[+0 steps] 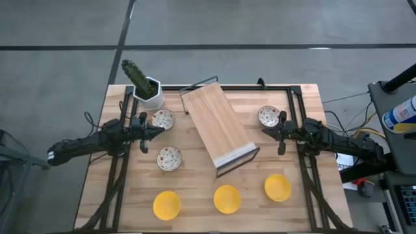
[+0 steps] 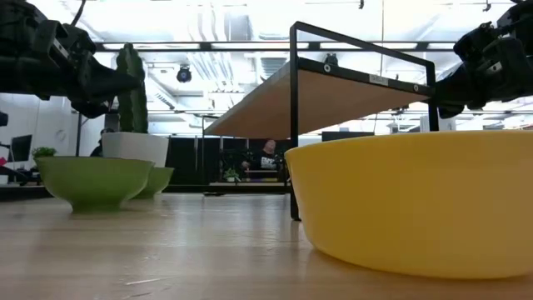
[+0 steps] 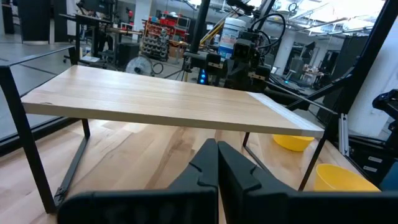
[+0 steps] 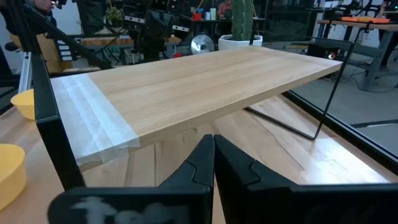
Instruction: Pick & Place Mini bowls
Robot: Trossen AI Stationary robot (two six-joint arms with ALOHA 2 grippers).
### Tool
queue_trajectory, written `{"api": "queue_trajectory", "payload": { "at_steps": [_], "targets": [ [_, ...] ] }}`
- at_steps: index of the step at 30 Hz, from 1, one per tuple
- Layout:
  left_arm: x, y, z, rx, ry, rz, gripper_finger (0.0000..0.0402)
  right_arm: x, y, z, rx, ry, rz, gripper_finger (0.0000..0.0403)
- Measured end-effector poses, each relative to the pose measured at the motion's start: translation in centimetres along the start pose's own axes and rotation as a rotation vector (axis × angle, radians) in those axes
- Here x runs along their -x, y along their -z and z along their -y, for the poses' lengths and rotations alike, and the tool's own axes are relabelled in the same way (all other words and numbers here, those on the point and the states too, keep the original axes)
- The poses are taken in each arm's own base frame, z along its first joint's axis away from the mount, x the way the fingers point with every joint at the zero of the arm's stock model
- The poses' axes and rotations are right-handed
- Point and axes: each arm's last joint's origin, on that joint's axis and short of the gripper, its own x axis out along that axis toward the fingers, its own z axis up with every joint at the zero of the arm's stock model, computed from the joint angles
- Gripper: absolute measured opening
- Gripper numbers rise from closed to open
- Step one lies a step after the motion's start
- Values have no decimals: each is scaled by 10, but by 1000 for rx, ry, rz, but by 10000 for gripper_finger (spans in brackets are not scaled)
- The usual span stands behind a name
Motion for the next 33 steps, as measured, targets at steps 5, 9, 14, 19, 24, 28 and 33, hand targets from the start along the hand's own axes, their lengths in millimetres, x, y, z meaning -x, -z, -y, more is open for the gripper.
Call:
{"api": "queue_trajectory", "payload": {
  "at_steps": [5, 9, 14, 19, 24, 28, 33],
  "targets": [
    [0, 0, 0, 0, 0, 0, 0, 0, 0, 0, 0, 0, 0, 9],
    [0, 0, 0, 0, 0, 0, 0, 0, 0, 0, 0, 0, 0, 8],
    [0, 0, 0, 0, 0, 0, 0, 0, 0, 2, 343, 74, -12, 8],
    [0, 0, 0, 0, 0, 0, 0, 0, 0, 5, 702, 151, -47, 8],
    [0, 0, 0, 0, 0, 0, 0, 0, -1, 4, 828, 152, -50, 8],
    [0, 0, 0, 0, 0, 0, 0, 0, -3, 2, 565, 92, 3, 8],
    [0, 0, 0, 0, 0, 0, 0, 0, -3, 1, -51, 30, 32, 8]
  ]
}}
